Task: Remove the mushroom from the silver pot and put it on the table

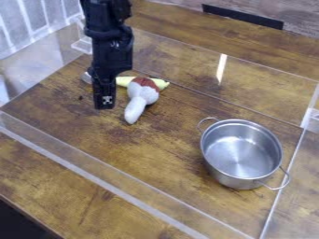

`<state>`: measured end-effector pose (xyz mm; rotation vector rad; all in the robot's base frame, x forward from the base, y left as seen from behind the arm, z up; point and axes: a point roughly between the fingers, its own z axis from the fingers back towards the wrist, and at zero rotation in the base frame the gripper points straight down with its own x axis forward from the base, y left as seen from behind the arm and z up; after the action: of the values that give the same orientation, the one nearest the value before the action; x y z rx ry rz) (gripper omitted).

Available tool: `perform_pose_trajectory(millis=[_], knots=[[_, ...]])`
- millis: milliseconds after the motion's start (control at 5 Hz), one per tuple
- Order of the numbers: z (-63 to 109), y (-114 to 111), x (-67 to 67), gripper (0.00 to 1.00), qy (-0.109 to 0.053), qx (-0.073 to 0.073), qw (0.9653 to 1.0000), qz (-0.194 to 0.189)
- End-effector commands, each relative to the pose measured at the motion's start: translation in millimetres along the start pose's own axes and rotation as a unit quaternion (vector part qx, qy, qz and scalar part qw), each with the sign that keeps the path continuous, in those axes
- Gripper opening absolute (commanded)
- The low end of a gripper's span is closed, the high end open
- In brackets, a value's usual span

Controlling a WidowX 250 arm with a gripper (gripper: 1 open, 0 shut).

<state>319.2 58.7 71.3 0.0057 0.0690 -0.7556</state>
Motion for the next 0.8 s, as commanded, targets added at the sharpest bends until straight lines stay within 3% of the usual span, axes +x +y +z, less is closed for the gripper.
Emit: perform_pose_trajectory(millis=[0,400,600], knots=[[22.8,-5.4,4.0,0.00,-0.016,0.031,0.9990,0.027],[22.8,-13.5,5.2,0.00,-0.008,0.031,0.9956,0.088],[28.4,-4.8,-0.9,0.00,-0.006,0.033,0.9939,0.105]])
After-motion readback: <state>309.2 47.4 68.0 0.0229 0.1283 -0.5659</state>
